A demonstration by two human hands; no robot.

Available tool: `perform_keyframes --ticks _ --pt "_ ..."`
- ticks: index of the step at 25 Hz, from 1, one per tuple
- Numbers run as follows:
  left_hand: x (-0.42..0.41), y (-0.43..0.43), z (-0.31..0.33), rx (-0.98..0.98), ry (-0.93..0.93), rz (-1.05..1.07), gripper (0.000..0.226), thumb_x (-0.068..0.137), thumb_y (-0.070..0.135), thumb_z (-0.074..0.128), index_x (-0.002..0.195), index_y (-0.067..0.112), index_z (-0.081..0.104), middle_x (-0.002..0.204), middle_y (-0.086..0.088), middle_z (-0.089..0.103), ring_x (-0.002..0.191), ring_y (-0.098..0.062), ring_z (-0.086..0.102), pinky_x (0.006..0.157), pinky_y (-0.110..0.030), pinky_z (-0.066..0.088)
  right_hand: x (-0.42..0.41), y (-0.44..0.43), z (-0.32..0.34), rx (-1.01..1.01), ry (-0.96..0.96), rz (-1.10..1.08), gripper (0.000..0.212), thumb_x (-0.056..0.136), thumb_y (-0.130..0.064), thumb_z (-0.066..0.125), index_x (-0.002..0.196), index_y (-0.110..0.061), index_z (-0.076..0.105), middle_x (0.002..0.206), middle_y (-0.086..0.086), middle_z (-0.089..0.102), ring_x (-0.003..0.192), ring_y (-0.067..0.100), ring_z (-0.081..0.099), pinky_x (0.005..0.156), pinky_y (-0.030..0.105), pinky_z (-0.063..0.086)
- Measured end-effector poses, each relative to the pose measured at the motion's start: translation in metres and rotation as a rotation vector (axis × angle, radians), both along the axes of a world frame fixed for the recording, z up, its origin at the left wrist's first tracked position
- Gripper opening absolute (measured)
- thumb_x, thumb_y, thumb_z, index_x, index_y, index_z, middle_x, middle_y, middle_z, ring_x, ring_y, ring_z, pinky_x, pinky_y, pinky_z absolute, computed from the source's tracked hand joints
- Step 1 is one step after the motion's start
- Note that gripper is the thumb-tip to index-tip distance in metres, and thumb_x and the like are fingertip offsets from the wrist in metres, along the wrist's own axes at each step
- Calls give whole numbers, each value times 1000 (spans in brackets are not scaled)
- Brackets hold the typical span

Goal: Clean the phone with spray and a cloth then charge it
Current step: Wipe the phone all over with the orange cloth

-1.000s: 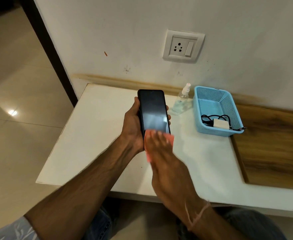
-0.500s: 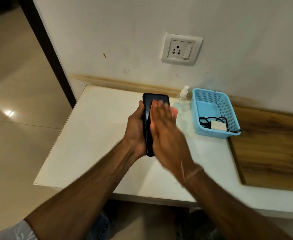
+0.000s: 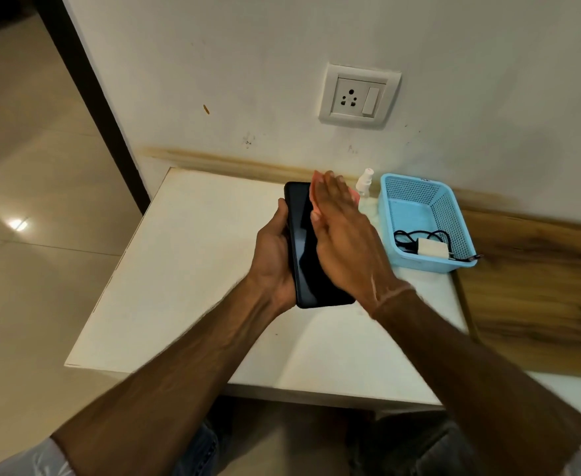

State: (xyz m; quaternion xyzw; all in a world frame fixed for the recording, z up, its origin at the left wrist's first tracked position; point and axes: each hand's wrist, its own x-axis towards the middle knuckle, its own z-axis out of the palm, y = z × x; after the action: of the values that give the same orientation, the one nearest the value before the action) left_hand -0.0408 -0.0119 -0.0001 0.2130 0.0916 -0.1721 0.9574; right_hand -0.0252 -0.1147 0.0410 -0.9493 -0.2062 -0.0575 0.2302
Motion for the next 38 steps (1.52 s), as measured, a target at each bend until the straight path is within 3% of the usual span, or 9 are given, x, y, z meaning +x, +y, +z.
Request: perform_keyframes --ticks 5,8,14,17,21,26,29,32,38 --pt "1 6 -1 69 32 13 71 97 63 40 128 4 66 126 -17 66 106 -31 67 92 -40 56 -56 2 -27 69 -71 56 51 103 -11 33 152 -7 18 160 8 11 149 19 5 121 39 13" --pt "3 10 -2 105 1 -17 77 96 66 34 114 0 70 112 -20 66 96 -34 61 93 -44 47 -121 -11 -55 -26 -147 175 53 99 -14 30 151 -6 21 159 8 18 148 20 11 119 38 17" --pt "2 3 0 104 -6 21 73 99 63 35 135 4 59 135 -16 61 117 -31 64 103 -41 49 -42 -9 -18 -9 -36 96 51 103 -13 33 152 -10 19 161 5 12 149 16 5 122 35 10" --pt "-1 0 1 84 -6 18 64 101 60 34 130 12 65 133 -15 64 119 -29 64 96 -39 54 6 9 -1 -22 -28 -11 52 104 -16 27 154 -13 10 162 5 5 149 16 0 122 33 3" --pt "0 7 -3 86 21 31 69 101 59 34 108 6 77 109 -14 75 93 -26 75 71 -32 61 -30 6 -23 6 -80 25 56 99 -9 33 152 -6 15 160 11 10 149 22 5 121 41 12" --pt "5 12 -3 125 14 21 77 99 63 31 142 2 50 132 -22 56 100 -37 62 96 -49 48 -118 -29 -61 -131 -170 233 66 91 -10 47 152 -10 20 159 6 19 148 20 14 120 34 13" --pt "5 9 -4 129 2 -9 77 98 65 31 127 2 65 121 -20 64 96 -34 66 91 -45 53 -89 -41 -44 -138 -87 198 59 96 -9 47 151 -9 25 158 5 21 147 20 16 120 34 17" --pt "2 2 -7 160 -10 -34 70 100 61 30 105 11 79 106 -13 75 91 -27 74 77 -37 61 -32 -28 -17 -97 -39 74 58 101 -11 38 153 -10 12 161 5 6 149 16 0 122 32 8" --pt "1 7 -4 165 0 -47 75 96 64 38 131 3 62 121 -18 67 104 -32 66 100 -42 49 -51 -7 -25 -84 -108 173 57 98 -10 41 151 -8 20 159 6 15 148 20 8 122 38 14"
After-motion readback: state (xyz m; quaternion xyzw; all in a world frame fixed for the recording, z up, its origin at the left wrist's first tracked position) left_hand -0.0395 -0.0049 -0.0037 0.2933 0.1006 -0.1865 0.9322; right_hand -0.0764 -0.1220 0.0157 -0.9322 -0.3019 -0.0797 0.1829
